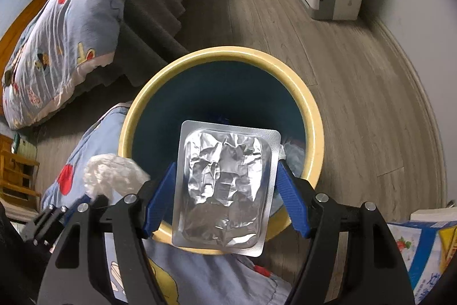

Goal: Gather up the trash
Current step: 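Open both tools over the bin to drop the tissue and foil packet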

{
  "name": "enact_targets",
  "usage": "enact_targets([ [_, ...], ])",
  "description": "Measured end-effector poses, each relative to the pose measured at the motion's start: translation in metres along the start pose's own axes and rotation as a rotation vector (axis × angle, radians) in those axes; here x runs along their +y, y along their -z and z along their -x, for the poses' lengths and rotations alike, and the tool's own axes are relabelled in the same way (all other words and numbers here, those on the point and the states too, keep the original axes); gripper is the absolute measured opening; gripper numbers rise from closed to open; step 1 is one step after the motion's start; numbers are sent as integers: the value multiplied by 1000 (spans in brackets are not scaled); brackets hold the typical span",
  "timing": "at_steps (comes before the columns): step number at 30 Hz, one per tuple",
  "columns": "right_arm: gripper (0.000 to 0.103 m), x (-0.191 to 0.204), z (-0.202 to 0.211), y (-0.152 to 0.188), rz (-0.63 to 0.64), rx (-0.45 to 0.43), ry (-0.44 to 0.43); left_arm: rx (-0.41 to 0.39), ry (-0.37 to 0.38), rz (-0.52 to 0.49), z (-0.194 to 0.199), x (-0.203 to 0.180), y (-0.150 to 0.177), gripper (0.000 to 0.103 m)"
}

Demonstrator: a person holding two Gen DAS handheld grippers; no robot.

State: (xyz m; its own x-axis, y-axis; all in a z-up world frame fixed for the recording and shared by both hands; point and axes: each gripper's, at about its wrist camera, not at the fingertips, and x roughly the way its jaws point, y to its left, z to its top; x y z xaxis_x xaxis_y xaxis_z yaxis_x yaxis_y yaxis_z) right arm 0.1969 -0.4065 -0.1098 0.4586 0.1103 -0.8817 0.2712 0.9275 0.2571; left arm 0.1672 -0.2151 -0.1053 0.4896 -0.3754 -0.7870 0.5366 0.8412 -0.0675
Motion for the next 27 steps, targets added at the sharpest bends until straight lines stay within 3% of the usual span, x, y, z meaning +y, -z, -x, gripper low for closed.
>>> enact_targets([
  [4,71,-3,-2,-6,-41,-33,-23,-27,-6,11,-8,-8,-4,21],
  [6,82,-6,-1,-8,-58,-55,-22,-34,-13,18,-10,-8,-4,42],
  [8,83,-11,0,-10,-73,-69,-21,-34,-19,18,-11,-9,-4,52],
  [14,83,-21,7,-11,-94,-60,-18,-18,-39,36,-5,-4,-3,53],
  [17,90,-15,18,-8,-30,-41,-22,-23,-55,38,15,-4,-5,72],
  [19,92,-7,30,-2,45,-28,3,-36,-68,40,35,-4,-9,78],
  [21,97,-2,45,6,101,-40,20,-46,-67,64,55,-3,-10,95],
  [25,97,-1,85,25,163,-100,27,-69,-68,96,96,-6,-8,97],
  [27,97,-3,100,37,187,-128,34,-72,-115,72,114,-14,-6,98],
])
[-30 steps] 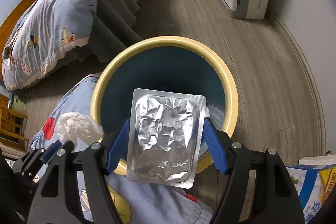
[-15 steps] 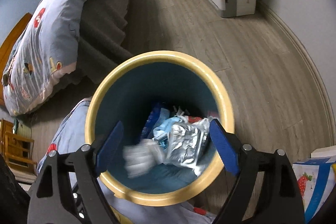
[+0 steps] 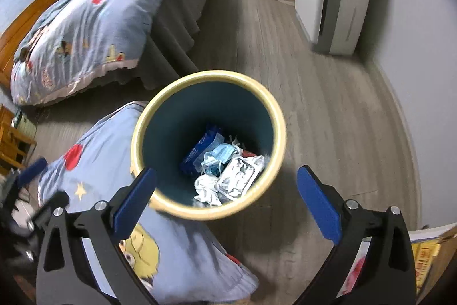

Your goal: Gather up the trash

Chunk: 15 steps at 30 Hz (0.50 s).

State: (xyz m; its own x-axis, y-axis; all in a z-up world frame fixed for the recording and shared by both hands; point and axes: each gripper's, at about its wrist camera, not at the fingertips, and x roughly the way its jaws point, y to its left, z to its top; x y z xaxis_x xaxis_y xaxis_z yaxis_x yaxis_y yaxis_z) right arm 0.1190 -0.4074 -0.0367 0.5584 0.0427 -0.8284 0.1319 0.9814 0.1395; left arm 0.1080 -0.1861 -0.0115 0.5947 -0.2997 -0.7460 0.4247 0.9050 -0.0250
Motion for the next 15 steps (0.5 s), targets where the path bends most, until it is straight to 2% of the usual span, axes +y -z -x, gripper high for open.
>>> enact_targets([
  [3,97,-3,23,16,6,-38,12,-1,-43,-23,20,-7,8,98],
  [6,97,-3,35,23,-1,-57,12,27,-47,11,33,-8,20,98],
  [9,97,1,44,28,2,-81,17,31,-43,29,32,-7,23,98],
  [12,97,9,45,26,31,-108,37,35,-104,59,28,-4,21,98],
  [15,97,13,45,25,38,-116,49,8,-123,35,22,-5,16,98],
])
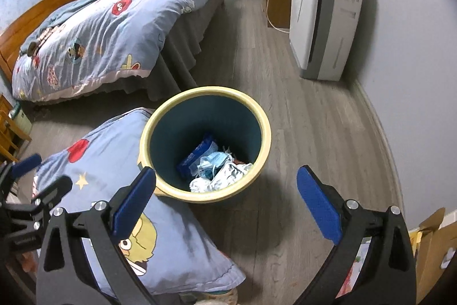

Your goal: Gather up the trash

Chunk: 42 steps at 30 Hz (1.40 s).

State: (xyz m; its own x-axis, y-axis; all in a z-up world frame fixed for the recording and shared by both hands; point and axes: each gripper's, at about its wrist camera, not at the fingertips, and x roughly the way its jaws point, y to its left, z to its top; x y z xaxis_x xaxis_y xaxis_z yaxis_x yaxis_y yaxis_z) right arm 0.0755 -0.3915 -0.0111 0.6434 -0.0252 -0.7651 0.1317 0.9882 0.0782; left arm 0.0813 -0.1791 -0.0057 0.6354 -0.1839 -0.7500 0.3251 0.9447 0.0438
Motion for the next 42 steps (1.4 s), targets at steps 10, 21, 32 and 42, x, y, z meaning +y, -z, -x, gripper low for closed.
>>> enact_targets([
  [10,97,-4,-7,-1,-15,11,27,5,3,9,-16,1,-6,98],
  [21,97,-5,-8,-1,-11,13,36,-8,15,-6,-13,-4,-6,98],
  [32,97,-5,-9,0,-10,15,40,-11,17,-8,-12,-5,-6,98],
  [42,97,-5,-9,0,-8,14,40,-15,14,-13,-12,-6,-6,98],
])
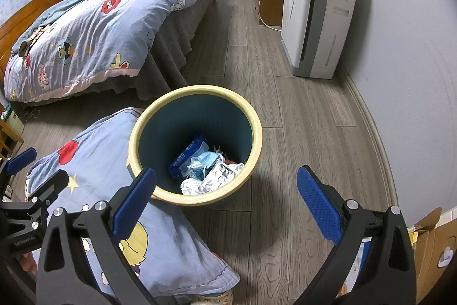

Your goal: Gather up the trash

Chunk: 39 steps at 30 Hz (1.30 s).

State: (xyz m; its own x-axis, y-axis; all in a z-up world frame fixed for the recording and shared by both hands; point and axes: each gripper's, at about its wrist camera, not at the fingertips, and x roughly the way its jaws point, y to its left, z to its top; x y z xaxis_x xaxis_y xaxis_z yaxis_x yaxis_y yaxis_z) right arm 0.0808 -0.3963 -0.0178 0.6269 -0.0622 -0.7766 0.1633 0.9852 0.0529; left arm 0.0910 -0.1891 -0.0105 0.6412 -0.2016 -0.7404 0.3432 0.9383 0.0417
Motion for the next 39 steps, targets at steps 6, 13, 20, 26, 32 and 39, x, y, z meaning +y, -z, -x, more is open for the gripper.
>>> enact_targets([
  [6,97,0,0,0,-1,3,-1,-5,2,-6,3,-3,-3,98],
  [13,97,1,0,0,-1,2,0,-5,3,-6,3,-4,-4,98],
  [20,97,1,0,0,-1,2,-1,-5,1,-5,3,-4,-4,98],
  [26,97,1,0,-1,0,3,-1,-6,1,-4,3,-4,-4,98],
  [32,97,0,-1,-1,2,6,0,-7,1,-3,3,-5,-4,98],
  [39,97,0,-1,-1,1,7,0,-6,2,-4,3,-6,-4,98],
])
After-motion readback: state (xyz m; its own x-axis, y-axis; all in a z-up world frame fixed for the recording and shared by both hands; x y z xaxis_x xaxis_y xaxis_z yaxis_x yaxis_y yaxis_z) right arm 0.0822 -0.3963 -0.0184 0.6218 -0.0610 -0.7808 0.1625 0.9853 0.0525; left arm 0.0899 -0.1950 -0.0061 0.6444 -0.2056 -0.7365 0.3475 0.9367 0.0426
